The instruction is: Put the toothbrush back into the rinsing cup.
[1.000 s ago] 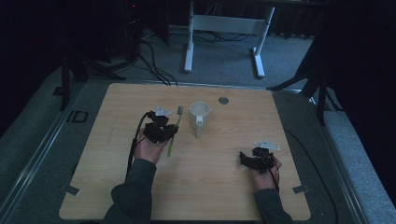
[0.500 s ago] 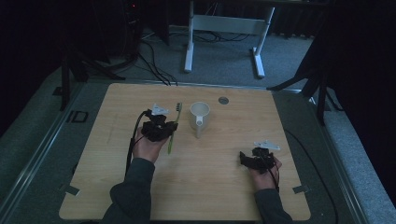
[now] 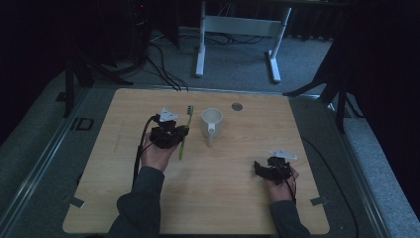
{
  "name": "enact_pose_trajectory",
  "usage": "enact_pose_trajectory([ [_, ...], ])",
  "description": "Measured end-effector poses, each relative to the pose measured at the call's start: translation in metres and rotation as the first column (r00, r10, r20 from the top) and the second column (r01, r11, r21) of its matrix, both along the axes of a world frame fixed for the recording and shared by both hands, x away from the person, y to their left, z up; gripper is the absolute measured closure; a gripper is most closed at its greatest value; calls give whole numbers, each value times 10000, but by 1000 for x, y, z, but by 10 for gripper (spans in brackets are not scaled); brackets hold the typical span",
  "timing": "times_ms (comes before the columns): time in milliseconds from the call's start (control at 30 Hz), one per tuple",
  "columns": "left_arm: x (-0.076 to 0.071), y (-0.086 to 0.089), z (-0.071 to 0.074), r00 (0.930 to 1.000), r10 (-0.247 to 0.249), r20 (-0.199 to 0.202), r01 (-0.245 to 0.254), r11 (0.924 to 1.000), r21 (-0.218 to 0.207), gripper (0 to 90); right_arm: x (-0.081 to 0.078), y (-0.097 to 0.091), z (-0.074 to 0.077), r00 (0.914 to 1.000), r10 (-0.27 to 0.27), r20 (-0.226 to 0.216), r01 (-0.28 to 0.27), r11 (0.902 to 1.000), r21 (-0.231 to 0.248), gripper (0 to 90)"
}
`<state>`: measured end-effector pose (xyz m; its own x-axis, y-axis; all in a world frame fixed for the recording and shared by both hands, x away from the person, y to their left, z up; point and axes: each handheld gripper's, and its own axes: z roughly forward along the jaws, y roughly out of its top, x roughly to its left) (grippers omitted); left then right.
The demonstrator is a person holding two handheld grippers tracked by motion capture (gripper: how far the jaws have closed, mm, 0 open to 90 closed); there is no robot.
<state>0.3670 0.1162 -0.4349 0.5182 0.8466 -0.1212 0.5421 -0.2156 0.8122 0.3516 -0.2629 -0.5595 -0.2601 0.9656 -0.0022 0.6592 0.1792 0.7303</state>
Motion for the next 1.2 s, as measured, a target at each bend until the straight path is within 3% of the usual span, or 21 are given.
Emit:
enact_pose_trajectory([
  [1200,0,2,9,9934,119,1140,-61,9986,-517,803,0,0,0,10000,30,-1,-30,10000,5,209],
])
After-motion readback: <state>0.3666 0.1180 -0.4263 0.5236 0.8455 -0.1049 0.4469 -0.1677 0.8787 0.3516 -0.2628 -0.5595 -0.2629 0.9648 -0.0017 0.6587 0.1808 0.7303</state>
